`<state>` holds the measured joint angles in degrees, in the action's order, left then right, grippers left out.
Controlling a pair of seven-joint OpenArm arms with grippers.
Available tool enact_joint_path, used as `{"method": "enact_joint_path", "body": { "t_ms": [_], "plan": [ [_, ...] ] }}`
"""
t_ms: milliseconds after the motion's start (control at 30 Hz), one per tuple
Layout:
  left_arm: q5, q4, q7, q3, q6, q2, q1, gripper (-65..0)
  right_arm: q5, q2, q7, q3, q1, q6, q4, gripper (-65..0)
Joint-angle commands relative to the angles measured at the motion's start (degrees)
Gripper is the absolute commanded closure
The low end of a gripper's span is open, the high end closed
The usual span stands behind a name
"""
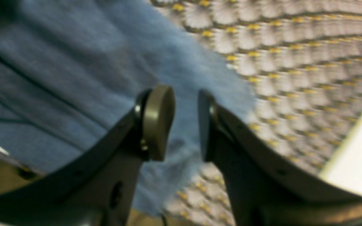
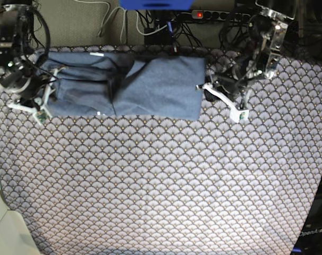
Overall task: Fold the T-shirt properly
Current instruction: 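Reposition the right gripper onto the strip's other end and grasp it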
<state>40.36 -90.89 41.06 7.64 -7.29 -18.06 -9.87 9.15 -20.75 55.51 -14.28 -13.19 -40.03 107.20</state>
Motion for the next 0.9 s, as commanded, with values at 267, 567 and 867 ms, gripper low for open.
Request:
{"method": "enact_joint_path", "body": {
  "t_ms": [267,567,867],
  "plan": [
    [0.12,3.38,-0.40,-0.21,0.12,-0.35,2.26,-0.4,0.30,1.98,1.51,-9.94,1.81,0.03,1.59,-27.5],
    [0.04,3.90,-0.40,-0.21,0.12,-0.70,2.88,-0.4,0.39,8.49,4.76,-19.17,4.09,0.03,1.42,-41.0],
    [0.04,3.82,-0.40,-0.21,0.12,-0.79,2.88,-0.4,0.39,11.30,7.22,-20.31,5.41,0.03,-5.70,-40.9]
  ]
}}
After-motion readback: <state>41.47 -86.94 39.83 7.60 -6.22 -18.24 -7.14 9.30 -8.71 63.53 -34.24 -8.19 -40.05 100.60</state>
